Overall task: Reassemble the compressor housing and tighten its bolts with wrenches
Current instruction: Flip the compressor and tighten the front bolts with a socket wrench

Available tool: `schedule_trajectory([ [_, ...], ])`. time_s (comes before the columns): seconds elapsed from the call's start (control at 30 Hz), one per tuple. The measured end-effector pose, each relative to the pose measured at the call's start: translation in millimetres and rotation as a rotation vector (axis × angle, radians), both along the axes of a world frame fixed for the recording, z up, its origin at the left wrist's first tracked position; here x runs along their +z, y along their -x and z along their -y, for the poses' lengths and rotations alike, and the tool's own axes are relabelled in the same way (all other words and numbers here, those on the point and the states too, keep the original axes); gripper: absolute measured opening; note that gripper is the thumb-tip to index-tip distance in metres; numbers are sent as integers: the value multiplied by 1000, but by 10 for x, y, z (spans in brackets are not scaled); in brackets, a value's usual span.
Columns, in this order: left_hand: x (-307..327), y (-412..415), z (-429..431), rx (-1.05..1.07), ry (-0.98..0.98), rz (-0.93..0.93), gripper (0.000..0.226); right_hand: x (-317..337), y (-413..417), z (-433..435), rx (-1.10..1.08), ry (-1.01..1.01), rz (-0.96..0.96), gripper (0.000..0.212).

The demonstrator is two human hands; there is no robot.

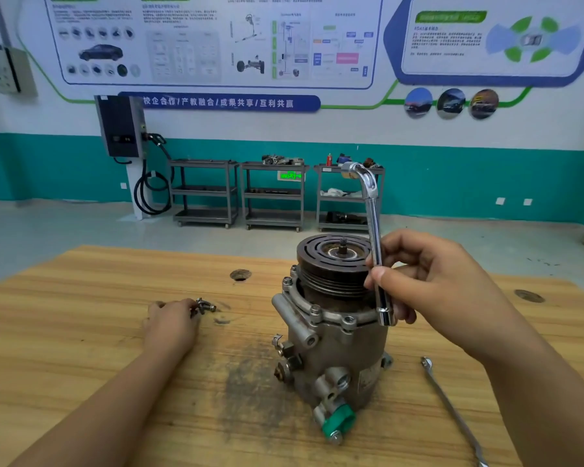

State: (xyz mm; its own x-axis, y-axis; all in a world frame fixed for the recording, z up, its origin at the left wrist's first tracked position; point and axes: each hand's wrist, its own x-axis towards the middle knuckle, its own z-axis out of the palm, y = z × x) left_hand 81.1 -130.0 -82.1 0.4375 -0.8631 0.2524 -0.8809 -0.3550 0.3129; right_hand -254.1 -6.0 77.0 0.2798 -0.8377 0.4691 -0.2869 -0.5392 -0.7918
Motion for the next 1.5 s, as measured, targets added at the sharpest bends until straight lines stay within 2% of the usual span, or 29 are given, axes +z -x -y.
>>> schedule_trajectory([
  [0.1, -3, 29, -1, 4, 41, 3, 23, 1, -3, -1, -7, -2, -2, 16],
  [0.23, 104, 159, -127, -51, 119, -155, 15, -2, -4, -6, -1, -7, -7, 14],
  [0.37, 427, 493, -431, -197, 410, -468, 2, 13, 7, -26, 14, 4, 3, 15],
  [0.43, 633, 731, -648, -344, 538, -668, 6, 29, 13, -36, 13, 16, 18, 19],
  [0.53, 871, 1058, -949, -543, 677, -901, 6, 46, 9, -51, 15, 35, 33, 22],
  [0.6, 982, 1242, -1104, -666, 725, -979, 6, 53, 7, -61, 20, 40, 36, 23],
  [0.7, 1047, 1464, -1225, -775, 763, -902, 13, 52, 13, -65, 34, 43, 33, 23],
  [0.8, 996, 1615, -1243, -769, 806, -740, 13, 39, 20, -51, 37, 46, 43, 21],
  [0.87, 947, 1681, -1228, -758, 839, -701, 9, 27, 12, -28, 29, 36, 55, 19],
  [0.97, 903, 1727, -1219, -749, 867, -629, 22, 17, -12, 12, 18, 29, 77, 19],
  [1.07, 907, 1736, -1244, -771, 888, -519, 17, 6, -30, 23, 22, 39, 105, 25],
  [1.23, 908, 1744, -1268, -779, 876, -517, 15, -2, -66, 9, 66, 92, 147, 23],
  [1.5, 861, 1798, -1258, -769, 902, -409, 11, -32, -100, 33, 73, 125, 149, 24],
])
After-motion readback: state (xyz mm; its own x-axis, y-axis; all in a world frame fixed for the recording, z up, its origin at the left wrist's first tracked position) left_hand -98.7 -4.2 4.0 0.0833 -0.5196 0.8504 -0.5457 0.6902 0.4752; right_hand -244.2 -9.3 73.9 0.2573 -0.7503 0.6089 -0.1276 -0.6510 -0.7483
